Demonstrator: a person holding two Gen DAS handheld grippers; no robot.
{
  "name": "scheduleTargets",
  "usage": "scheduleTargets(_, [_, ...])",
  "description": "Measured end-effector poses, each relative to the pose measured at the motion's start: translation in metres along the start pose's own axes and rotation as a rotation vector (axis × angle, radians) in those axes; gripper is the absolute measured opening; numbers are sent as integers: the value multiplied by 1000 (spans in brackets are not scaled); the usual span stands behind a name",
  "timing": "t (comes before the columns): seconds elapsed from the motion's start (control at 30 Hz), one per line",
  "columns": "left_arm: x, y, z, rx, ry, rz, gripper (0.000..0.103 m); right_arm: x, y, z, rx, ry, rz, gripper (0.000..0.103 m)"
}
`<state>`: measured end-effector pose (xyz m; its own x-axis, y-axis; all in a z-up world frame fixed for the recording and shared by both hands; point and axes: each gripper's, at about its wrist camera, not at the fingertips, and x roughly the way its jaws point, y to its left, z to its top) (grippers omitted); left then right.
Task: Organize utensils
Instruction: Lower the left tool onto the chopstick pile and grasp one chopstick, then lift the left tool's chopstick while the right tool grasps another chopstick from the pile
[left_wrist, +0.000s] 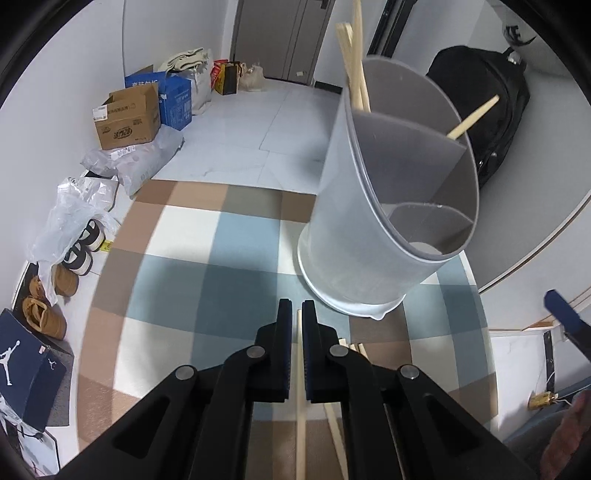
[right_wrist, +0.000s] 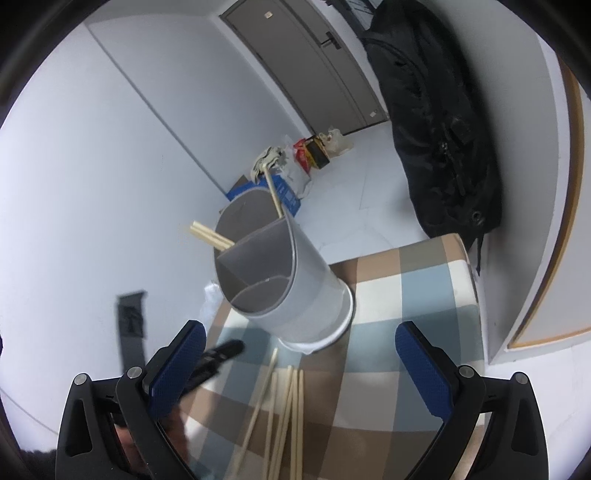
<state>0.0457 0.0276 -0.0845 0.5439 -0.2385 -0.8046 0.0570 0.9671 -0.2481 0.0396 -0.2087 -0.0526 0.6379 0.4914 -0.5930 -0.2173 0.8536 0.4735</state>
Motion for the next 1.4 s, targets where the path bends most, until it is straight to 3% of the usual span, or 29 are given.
scheduleTargets(0.2, [30,7,7,15,111,-20,3,0,8,-9,0,9,-2,103])
scheduleTargets(0.27, [41,4,8,15,152,-24,24,-2,13,-11,-19,6,-4,103])
scheduleTargets(0.3, [47,2,9,13,165,-15,27,-1,15,-12,-28,4,-8,103])
scheduleTargets(0.53, [78,-3,10,30,234,40,29,1,16,-11,-50,3,-20,103])
scheduleTargets(0.7, [83,-9,13,86,214,96,29,2,11,-8,-31,3,-11,103])
scheduleTargets(0.73, [84,-10,14,90,213,106,22,2,11,-7,-28,5,-9,103])
scheduleTargets(0.77, [86,-12,15,98,211,117,5,3,10,-7,-25,7,-7,103])
scheduleTargets(0.8, [88,-13,16,107,213,119,3,3,10,-7,-24,8,-6,103])
scheduleTargets(0.97, [85,-1,16,59,202,67,2,3,8,-6,-7,4,-12,103])
scheduleTargets(1.27, [20,31,24,-45,-5,-14,2,10,6,-11,-5,27,-57,103])
scheduleTargets(1.33, [6,37,25,-74,-35,-32,2,13,13,-16,-39,44,-65,100])
scheduleTargets(1.4, [-8,46,27,-101,-70,-54,2,17,21,-21,-80,63,-71,89])
